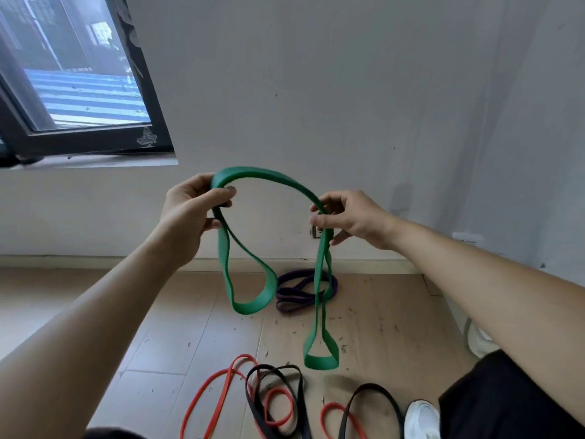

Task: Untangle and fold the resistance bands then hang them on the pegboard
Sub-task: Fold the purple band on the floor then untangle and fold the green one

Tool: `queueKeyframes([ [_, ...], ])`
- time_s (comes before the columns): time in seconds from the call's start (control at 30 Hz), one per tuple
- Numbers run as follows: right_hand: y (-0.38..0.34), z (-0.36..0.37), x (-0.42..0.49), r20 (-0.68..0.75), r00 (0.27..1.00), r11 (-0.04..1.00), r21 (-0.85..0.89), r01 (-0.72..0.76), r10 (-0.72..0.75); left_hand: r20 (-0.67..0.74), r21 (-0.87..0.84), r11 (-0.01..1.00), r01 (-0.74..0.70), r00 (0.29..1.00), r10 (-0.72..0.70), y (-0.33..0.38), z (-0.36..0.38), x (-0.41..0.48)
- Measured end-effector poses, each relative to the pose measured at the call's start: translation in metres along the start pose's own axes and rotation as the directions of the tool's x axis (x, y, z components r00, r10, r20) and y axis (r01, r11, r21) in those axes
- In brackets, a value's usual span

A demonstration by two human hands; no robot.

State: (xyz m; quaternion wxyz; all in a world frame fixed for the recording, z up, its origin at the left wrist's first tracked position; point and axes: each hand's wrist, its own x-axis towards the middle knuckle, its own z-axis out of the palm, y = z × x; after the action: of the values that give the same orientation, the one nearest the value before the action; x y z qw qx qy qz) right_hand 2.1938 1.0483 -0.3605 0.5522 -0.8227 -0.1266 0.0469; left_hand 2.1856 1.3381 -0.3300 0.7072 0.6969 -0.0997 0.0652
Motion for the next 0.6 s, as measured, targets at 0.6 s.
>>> queueKeyframes([
  [0.6,-0.035,0.014,-0.015,-0.001,0.98,0.966,-0.169,0.198,-0.201,0.341,0.333,0.941,-0.064,0.938,-0.057,-0.013,0.045,-0.011],
])
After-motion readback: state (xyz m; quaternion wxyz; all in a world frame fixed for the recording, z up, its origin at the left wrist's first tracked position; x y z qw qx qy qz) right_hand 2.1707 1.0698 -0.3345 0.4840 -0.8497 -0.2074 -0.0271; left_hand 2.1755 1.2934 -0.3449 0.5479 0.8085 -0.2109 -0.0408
